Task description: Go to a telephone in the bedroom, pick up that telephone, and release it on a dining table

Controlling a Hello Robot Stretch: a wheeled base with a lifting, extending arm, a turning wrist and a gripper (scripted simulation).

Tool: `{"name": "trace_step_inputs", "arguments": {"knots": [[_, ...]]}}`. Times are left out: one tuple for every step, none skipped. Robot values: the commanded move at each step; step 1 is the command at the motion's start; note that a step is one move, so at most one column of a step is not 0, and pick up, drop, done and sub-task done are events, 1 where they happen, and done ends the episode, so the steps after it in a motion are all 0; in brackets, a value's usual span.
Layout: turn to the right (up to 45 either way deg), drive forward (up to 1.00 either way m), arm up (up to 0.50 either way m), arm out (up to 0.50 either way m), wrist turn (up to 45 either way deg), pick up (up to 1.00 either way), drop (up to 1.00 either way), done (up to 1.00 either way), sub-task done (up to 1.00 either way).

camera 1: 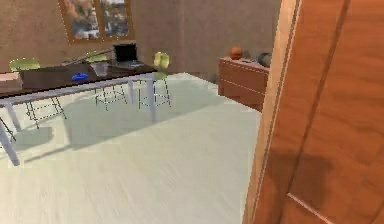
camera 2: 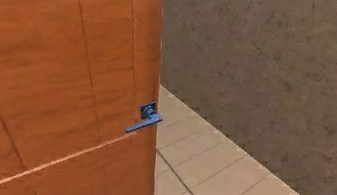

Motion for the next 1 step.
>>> {"name": "trace_step_inputs", "arguments": {"knots": [[-33.0,0.00,0.00,0.00,0.0,0.00,0.00,0.00,0.00]]}}
